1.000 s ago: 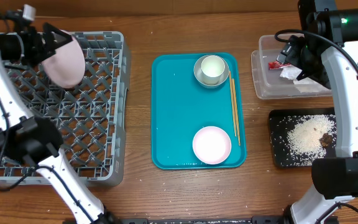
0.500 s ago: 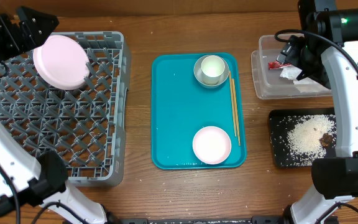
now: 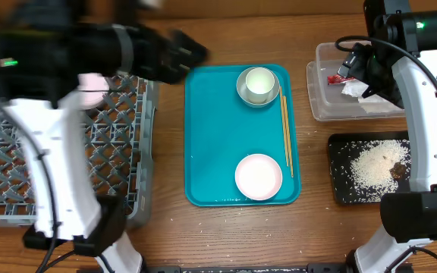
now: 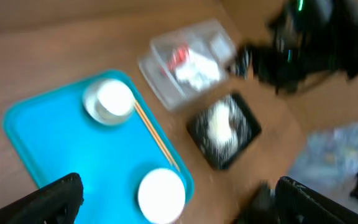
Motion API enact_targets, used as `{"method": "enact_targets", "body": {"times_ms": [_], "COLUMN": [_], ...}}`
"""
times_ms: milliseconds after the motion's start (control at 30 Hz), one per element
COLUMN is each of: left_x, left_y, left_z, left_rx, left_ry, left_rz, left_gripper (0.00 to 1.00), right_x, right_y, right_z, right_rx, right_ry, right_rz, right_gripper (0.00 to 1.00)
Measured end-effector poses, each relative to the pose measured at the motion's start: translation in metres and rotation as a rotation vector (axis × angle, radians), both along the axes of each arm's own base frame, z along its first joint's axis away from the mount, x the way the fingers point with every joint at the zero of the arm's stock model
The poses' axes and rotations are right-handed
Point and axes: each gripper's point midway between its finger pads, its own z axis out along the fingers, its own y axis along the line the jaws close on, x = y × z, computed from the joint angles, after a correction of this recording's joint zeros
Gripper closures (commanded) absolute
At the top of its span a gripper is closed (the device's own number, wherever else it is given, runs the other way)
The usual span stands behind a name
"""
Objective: Sort waste into correct bins and load items into the dishwasher
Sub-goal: 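Move the left gripper back over the grey bowl on the tray, then grasp the white cup inside the grey bowl with the left gripper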
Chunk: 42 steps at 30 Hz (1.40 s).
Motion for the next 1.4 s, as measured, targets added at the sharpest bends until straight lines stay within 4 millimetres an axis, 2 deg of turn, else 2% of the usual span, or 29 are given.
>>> {"method": "enact_targets", "body": {"times_ms": [33,133,200,400,500,733,933,1033,1133,1200,1267,1400], "left_x": [-0.005,-0.018,-0.030,-0.043,-0.042,-0.039,-0.033,-0.020,0.002,0.025,0.048,0.089], "left_y": [-0.017,-0.049,-0.075,-0.116,-0.124,-0.123,-0.126,-0.135,-0.147,-0.157,-0.164,-0.171], "left_z": [-0.011,-0.040,-0.070,-0.139,-0.165,-0.217,-0.239,-0.245,-0.252,-0.260,-0.267,-0.283], "left_rx": [0.039,0.143,0.244,0.398,0.435,0.510,0.536,0.517,0.495,0.487,0.487,0.529], "left_ry": [0.022,0.075,0.118,0.211,0.269,0.413,0.453,0.416,0.347,0.276,0.203,0.051], "left_rz": [-0.035,-0.104,-0.165,-0.251,-0.245,-0.216,-0.216,-0.211,-0.194,-0.172,-0.140,-0.106], "left_gripper": [0.00,0.00,0.00,0.00,0.00,0.00,0.00,0.07,0.30,0.44,0.45,0.38], "right_x": [0.000,0.000,0.000,0.000,0.000,0.000,0.000,0.000,0.000,0.000,0.000,0.000], "right_y": [0.000,0.000,0.000,0.000,0.000,0.000,0.000,0.000,0.000,0.000,0.000,0.000], "right_z": [0.000,0.000,0.000,0.000,0.000,0.000,0.000,0.000,0.000,0.000,0.000,0.000], "right_rx": [0.000,0.000,0.000,0.000,0.000,0.000,0.000,0.000,0.000,0.000,0.000,0.000], "right_ry": [0.000,0.000,0.000,0.000,0.000,0.001,0.000,0.000,0.000,0.000,0.000,0.000], "right_rz": [0.000,0.000,0.000,0.000,0.000,0.000,0.000,0.001,0.000,0.000,0.000,0.001], "right_gripper": [0.00,0.00,0.00,0.00,0.00,0.00,0.00,0.00,0.00,0.00,0.00,0.00]}}
